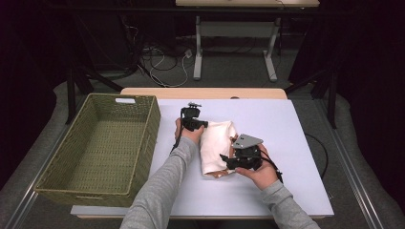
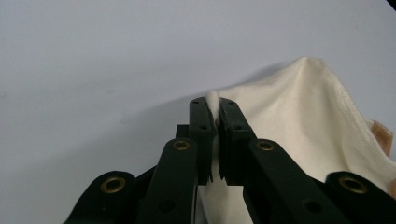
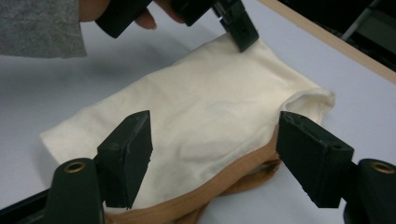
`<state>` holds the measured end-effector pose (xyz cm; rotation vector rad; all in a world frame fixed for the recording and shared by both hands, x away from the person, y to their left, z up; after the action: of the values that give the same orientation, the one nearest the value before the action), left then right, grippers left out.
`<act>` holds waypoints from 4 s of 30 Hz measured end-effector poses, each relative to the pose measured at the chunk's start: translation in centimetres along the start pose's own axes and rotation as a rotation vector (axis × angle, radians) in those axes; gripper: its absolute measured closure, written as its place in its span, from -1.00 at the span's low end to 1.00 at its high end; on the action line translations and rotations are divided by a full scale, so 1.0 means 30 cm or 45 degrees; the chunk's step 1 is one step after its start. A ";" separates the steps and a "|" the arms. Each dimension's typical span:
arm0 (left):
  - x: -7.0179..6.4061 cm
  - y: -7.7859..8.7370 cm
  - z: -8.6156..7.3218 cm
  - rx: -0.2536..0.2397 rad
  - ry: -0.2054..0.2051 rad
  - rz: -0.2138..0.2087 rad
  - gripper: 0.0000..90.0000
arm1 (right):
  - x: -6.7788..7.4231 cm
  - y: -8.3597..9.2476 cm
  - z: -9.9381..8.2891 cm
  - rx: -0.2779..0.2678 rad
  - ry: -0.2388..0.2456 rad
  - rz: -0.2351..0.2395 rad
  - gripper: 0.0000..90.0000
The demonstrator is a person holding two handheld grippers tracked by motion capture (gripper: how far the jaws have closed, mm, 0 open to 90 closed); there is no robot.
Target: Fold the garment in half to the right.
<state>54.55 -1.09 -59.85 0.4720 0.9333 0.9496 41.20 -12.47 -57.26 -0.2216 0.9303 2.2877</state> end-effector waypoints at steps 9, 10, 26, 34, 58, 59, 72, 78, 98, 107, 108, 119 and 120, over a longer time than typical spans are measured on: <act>0.028 0.027 0.023 -0.028 -0.028 0.050 0.90 | 0.060 -0.018 0.021 0.028 0.143 0.096 -0.46; 0.031 0.029 0.025 -0.032 -0.034 0.059 0.90 | 0.066 -0.020 0.023 0.031 0.152 0.103 -0.46; 0.086 0.068 0.076 -0.068 -0.073 0.128 0.90 | 0.113 -0.062 0.059 0.108 0.299 0.208 -0.85; 0.071 0.072 0.106 -0.100 -0.120 0.130 0.90 | 0.132 -0.085 0.071 0.142 0.431 0.240 -0.66; 0.043 0.083 0.103 -0.116 -0.168 0.117 0.90 | 0.174 -0.191 0.045 0.133 0.669 0.348 -0.13; 0.043 0.084 0.103 -0.116 -0.169 0.115 0.90 | 0.172 -0.194 0.045 0.135 0.663 0.348 -0.12; 0.035 0.083 0.096 -0.111 -0.183 0.113 0.90 | 0.162 -0.208 0.033 0.089 0.587 0.447 0.37; 0.030 0.081 0.087 -0.105 -0.192 0.104 0.90 | 0.163 -0.214 0.033 0.104 0.577 0.440 0.63; 0.029 0.093 0.083 -0.108 -0.194 0.097 0.90 | 0.177 -0.193 0.062 0.130 0.710 0.294 0.71; 0.024 0.104 0.082 -0.100 -0.197 0.091 0.90 | 0.175 -0.171 0.086 0.094 0.804 0.219 0.71; 0.025 0.104 0.082 -0.099 -0.199 0.092 0.90 | 0.173 -0.166 0.089 0.086 0.823 0.199 0.71; 0.014 0.119 0.084 -0.110 -0.204 0.078 0.91 | 0.161 -0.129 0.140 -0.035 0.900 0.052 0.72; 0.011 0.120 0.084 -0.112 -0.206 0.078 0.91 | 0.161 -0.127 0.143 -0.042 0.908 0.034 0.72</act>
<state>55.04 1.21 -56.11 0.4973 0.7316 0.9881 40.19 -5.08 -58.09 -1.0934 1.2313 2.2702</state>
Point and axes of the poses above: each handheld gripper's, and its own axes: y roughly backward along the jaws, z roughly out of its top, x roughly to its left, the point moved 9 cm from there along -y, roughly forward along the jaws, and after that the axes turned 15 degrees about y, right-handed, at the moved point
